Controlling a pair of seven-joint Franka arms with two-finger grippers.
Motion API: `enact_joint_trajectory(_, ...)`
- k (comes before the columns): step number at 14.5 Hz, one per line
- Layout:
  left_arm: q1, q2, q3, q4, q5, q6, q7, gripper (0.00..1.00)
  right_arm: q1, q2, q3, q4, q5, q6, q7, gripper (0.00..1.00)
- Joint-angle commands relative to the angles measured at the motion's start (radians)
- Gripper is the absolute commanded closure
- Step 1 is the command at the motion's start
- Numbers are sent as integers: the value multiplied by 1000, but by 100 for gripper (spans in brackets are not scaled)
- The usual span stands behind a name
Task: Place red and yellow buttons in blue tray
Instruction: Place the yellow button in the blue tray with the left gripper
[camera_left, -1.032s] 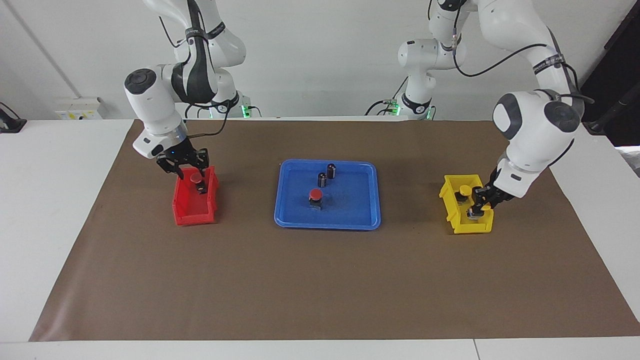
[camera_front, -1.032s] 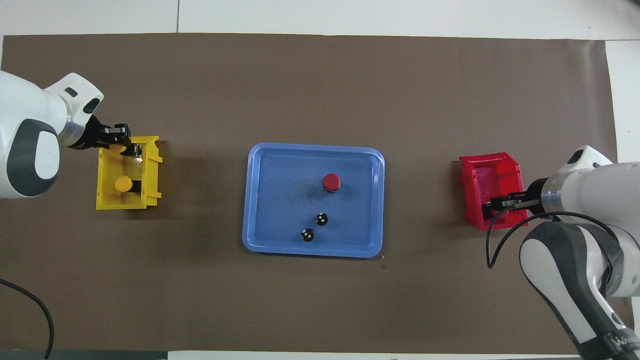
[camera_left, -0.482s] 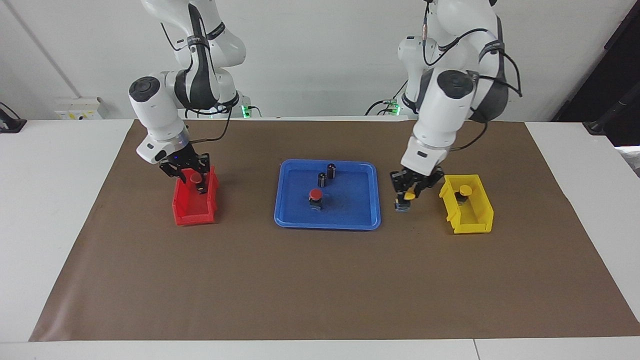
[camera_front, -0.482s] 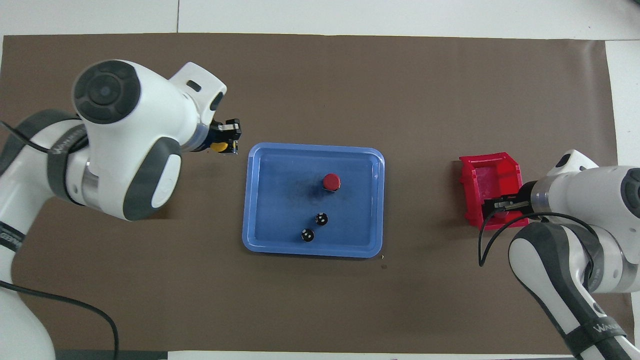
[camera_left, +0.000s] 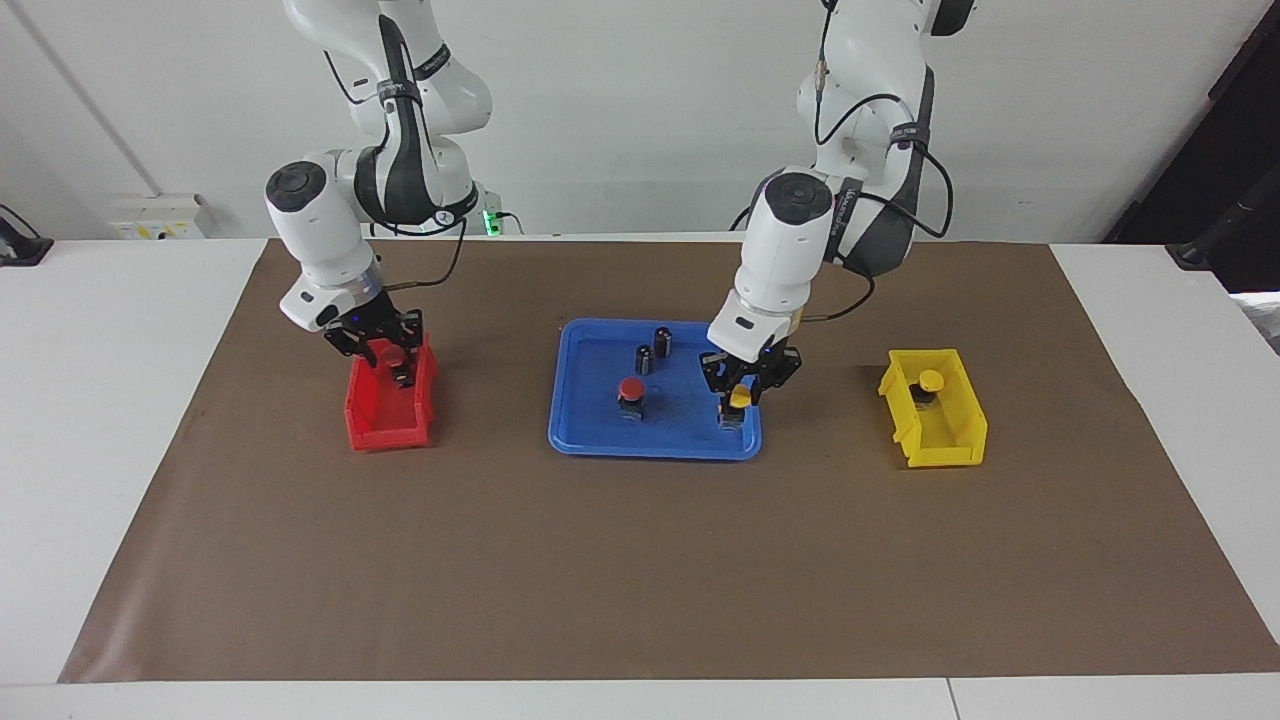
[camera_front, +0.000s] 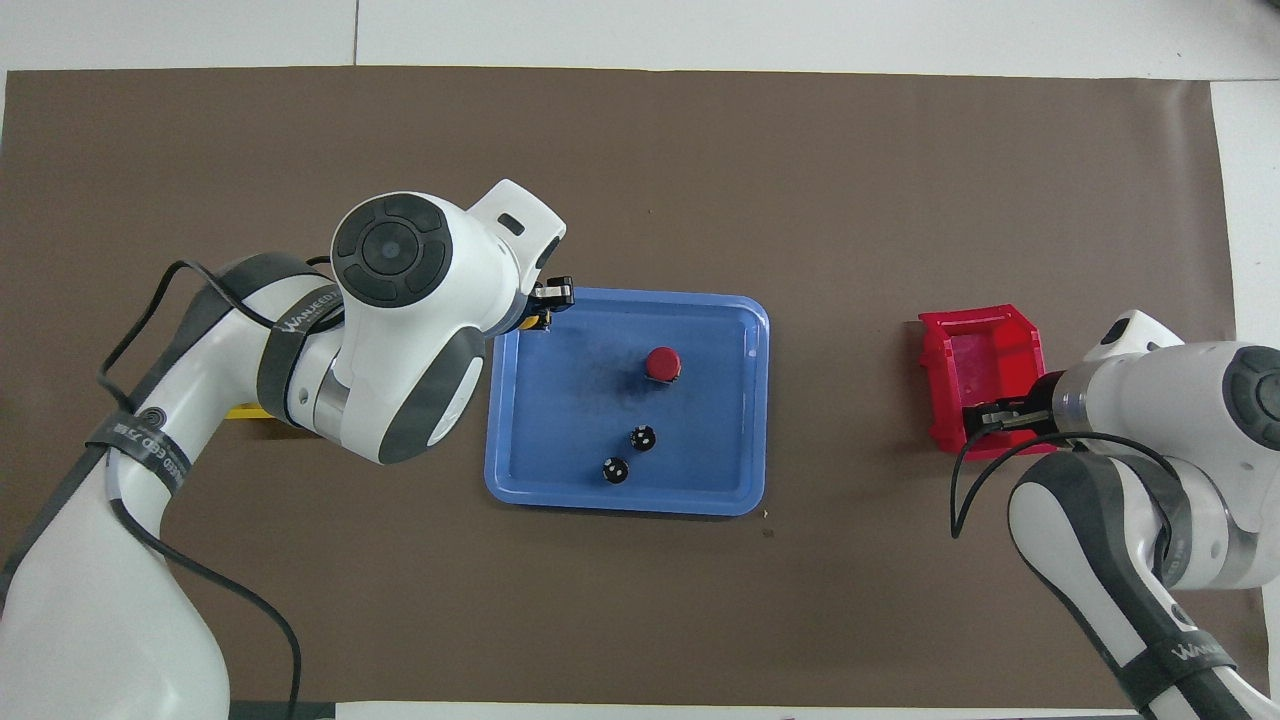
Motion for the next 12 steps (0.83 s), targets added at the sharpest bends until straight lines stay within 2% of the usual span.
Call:
enact_joint_trajectory(1,-45,41,12,-2,-19,39,-5,99,-17,-16,8,-26,-3,22,-13,39)
enact_joint_trajectory(5,-79,46,12,-2,-22,39,-15,99,-17,-17,8,-29,-3,11,-15,44)
enact_joint_trajectory(8,-100,45,12,-2,-22,40,-23,97,-19,-17,8,-29,-3,7,-16,65)
enact_joint_trajectory(9,-100,45,12,-2,-22,42,-22,91,-19,-16,8,-24,-3,0,-16,72)
enact_joint_trajectory(10,-100,45,12,-2,-22,45,-22,75,-19,-14,8,-17,-3,-12,-15,74)
enact_joint_trajectory(11,-99,45,12,-2,-22,45,-22,51,-19,-13,8,-9,-3,-23,-15,74)
enact_joint_trajectory(12,-99,45,12,-2,-22,42,-23,37,-19,-8,8,11,-3,-38,-15,74)
